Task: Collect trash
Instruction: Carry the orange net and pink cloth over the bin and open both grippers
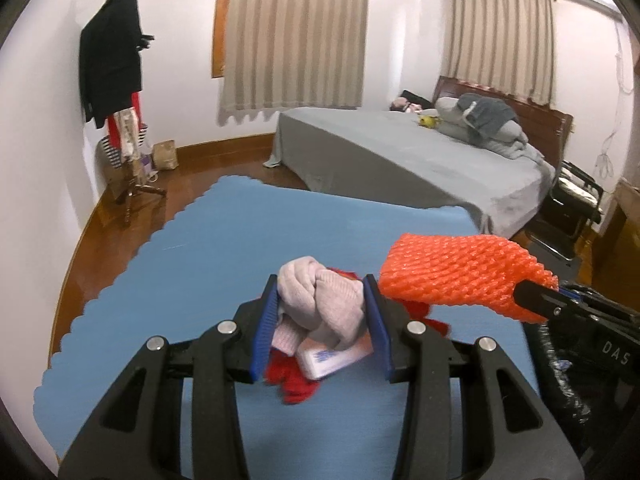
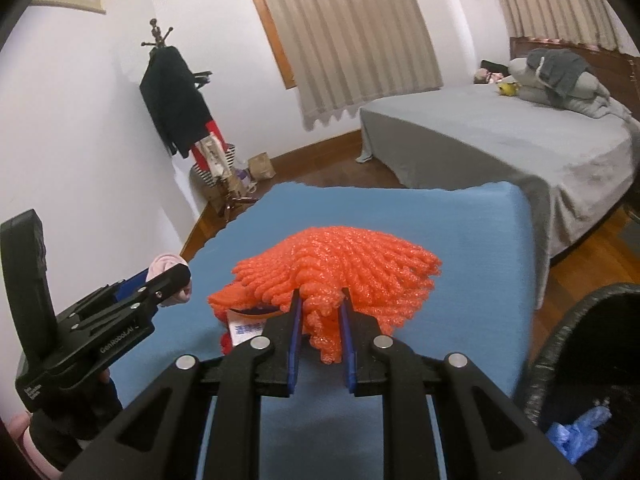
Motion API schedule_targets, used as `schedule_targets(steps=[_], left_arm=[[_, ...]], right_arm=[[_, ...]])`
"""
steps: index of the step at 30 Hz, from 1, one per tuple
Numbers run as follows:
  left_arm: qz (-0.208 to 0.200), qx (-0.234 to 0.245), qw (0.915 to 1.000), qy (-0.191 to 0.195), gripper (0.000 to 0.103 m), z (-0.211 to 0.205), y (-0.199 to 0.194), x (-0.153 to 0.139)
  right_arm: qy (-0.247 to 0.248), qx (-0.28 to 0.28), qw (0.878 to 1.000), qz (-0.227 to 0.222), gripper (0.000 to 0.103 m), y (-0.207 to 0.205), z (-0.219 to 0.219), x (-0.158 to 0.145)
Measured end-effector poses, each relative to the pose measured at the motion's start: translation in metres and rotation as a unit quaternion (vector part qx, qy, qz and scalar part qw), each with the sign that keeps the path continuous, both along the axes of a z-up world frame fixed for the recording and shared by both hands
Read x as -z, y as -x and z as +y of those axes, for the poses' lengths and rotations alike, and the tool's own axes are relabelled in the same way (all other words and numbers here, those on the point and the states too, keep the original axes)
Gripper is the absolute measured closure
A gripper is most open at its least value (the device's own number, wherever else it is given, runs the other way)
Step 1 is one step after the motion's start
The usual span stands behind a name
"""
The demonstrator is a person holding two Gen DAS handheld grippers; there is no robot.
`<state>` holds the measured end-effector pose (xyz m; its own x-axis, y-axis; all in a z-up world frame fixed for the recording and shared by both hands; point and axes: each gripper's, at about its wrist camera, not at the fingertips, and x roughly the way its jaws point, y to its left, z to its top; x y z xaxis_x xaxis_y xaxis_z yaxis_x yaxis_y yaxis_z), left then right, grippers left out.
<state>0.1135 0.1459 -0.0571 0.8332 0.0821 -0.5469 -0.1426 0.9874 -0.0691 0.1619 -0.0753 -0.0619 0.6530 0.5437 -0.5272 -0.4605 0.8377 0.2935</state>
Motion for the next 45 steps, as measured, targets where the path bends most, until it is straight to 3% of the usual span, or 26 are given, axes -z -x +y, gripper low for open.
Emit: schedule_targets(steps=[21,34,45], left_arm=[[-0.016,0.125,0.9918,0.019,0.063,-0.128,-0.003,0.000],[-0.012,0.219,0.9748,0.037,0.063,-0.215,-0.006,0.017],[0.001,0.277,0.9595,0.048,0.063,-0.274,-0.014,0.034]], right_arm=[[0.013,0.130,0.991,-0.009,0.086,0.038,-0.130,-0.006],[0.039,0.226,0.973,0.009,0.086,0.064,-0.210,0.011],[0.041,0.271,0.961,0.033,0.086,0.079,-0.252,0.031]])
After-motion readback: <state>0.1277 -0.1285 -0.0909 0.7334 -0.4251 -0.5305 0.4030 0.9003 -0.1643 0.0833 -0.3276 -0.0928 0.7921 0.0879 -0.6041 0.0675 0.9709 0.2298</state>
